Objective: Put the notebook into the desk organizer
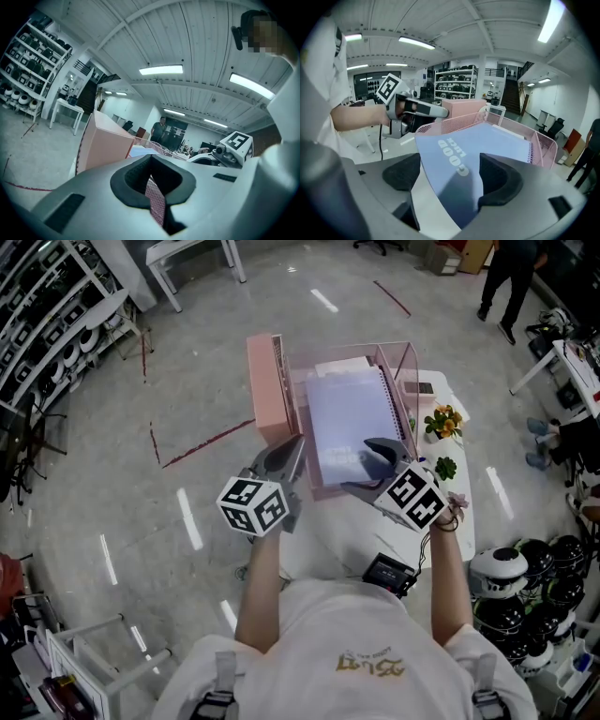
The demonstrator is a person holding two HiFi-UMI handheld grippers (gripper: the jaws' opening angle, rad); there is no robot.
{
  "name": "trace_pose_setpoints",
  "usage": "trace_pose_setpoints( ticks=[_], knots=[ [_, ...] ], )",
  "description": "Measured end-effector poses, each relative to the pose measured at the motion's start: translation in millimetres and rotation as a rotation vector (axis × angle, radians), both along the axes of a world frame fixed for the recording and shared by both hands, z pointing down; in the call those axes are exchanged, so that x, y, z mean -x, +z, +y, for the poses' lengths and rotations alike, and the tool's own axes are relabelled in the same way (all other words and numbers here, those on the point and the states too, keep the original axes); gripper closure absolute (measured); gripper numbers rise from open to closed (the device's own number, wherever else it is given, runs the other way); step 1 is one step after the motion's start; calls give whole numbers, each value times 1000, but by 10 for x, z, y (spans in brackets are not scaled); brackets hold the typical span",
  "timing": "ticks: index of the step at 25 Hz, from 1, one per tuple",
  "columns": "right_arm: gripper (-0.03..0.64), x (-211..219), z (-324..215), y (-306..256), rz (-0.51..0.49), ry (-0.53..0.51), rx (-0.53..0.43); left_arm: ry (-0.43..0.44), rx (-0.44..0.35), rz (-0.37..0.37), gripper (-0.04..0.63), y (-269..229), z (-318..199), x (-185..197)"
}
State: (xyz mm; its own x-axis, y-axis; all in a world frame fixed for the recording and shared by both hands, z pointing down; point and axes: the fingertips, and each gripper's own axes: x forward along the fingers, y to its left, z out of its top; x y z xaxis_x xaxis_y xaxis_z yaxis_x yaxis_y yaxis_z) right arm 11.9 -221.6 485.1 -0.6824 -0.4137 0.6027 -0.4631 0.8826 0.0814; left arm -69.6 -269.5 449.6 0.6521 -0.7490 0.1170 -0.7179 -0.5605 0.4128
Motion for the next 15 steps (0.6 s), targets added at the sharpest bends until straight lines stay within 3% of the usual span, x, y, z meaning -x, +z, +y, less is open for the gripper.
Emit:
trace_pose_setpoints(
  ticks=[4,9,15],
  knots=[
    [209,-55,-103,-71,-66,73,-18,7,-2,-3,580,-1,32,-39],
    [215,-29,-22,-37,-11,78,-53,13,1,-6,580,-20,113,-45],
    [251,-71,93,-207,-173,156,-51,10,-7,-13,580,-27,245,-26]
  ],
)
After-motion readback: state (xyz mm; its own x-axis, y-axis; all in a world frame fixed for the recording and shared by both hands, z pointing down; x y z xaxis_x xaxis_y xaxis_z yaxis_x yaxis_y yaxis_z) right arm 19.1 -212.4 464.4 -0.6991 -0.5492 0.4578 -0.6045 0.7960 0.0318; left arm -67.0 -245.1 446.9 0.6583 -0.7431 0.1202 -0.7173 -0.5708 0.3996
